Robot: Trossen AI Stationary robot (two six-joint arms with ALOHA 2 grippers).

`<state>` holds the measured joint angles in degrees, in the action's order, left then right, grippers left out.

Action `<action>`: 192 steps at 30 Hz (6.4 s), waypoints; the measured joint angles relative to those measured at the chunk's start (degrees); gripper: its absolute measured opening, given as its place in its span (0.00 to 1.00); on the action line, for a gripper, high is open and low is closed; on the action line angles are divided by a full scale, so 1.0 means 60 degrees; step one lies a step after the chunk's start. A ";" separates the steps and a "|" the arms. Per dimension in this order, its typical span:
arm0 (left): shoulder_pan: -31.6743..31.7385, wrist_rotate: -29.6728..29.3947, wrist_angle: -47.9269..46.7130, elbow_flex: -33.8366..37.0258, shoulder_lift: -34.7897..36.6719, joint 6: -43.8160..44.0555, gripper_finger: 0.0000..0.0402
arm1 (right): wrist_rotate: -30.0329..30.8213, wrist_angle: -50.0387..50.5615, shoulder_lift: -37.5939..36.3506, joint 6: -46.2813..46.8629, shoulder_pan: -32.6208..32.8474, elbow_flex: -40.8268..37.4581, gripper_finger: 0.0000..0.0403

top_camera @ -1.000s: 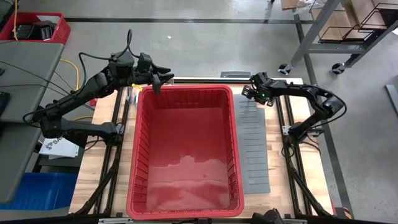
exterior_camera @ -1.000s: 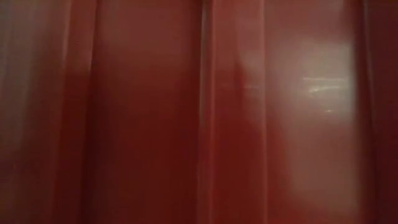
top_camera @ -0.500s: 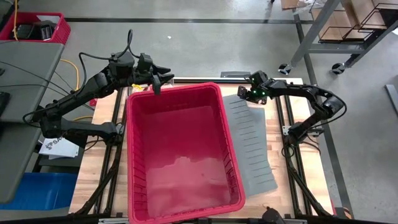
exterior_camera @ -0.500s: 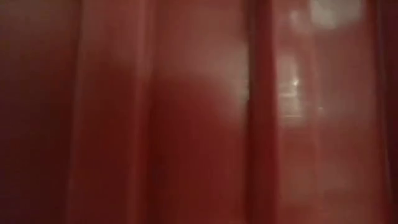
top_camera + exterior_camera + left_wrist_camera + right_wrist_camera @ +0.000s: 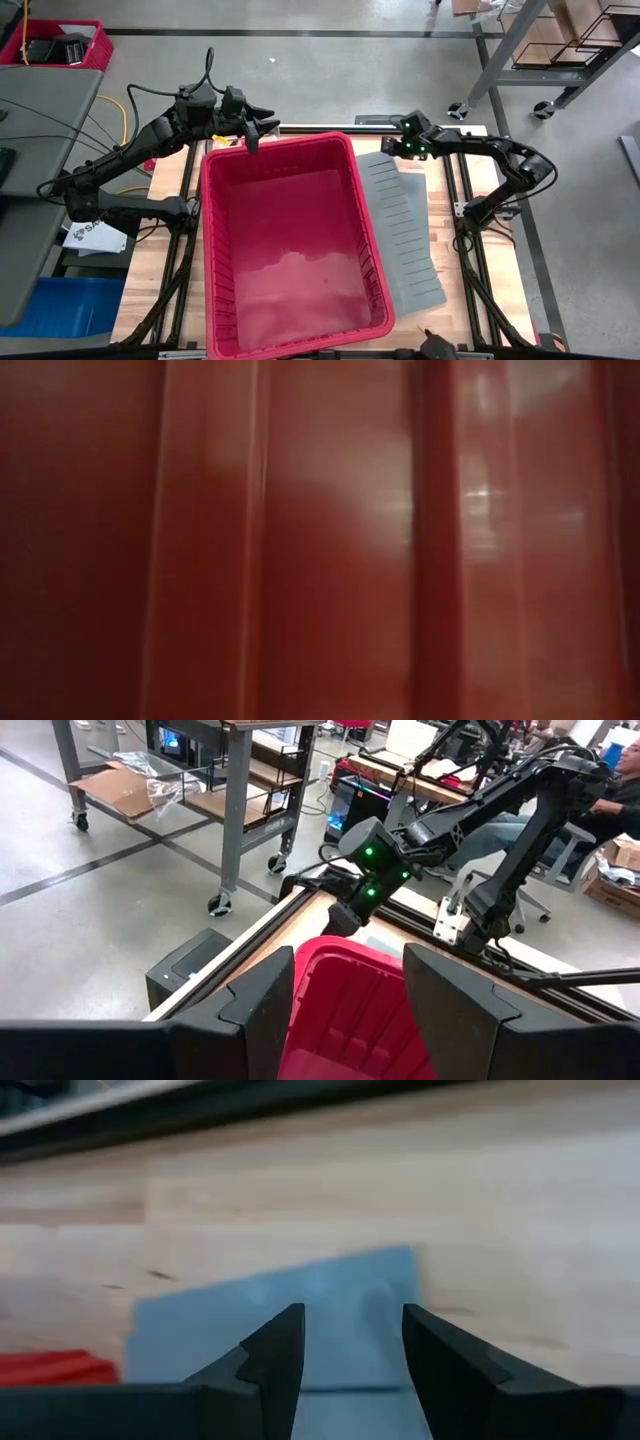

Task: Sort blocks
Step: Assemble the bin divider into the red bin

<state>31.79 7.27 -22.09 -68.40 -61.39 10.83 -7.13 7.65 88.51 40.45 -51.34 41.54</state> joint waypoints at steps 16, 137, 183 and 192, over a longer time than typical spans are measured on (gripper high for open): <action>-0.0538 0.0310 -0.1585 0.0602 -0.0063 0.1265 0.46 | -0.0882 -0.0484 0.0971 -0.0105 0.0061 0.0004 0.40; -0.0047 0.5136 0.6289 -0.3891 -0.7490 0.3392 0.53 | -0.3748 0.2637 -0.6069 -0.1715 -0.0100 0.4652 0.00; 0.0693 0.4540 0.7172 -0.3880 -0.5593 0.4918 0.00 | -0.2329 1.1241 -0.7457 -0.5417 -0.0103 0.5213 0.48; 0.0900 0.4410 0.7166 -0.3880 -0.5038 0.5098 0.00 | -0.4383 1.0109 -0.8942 -0.4570 -0.0100 0.2282 0.48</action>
<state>37.19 33.73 20.91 -91.68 -91.61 41.41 -33.43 68.30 34.86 13.03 -51.94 55.23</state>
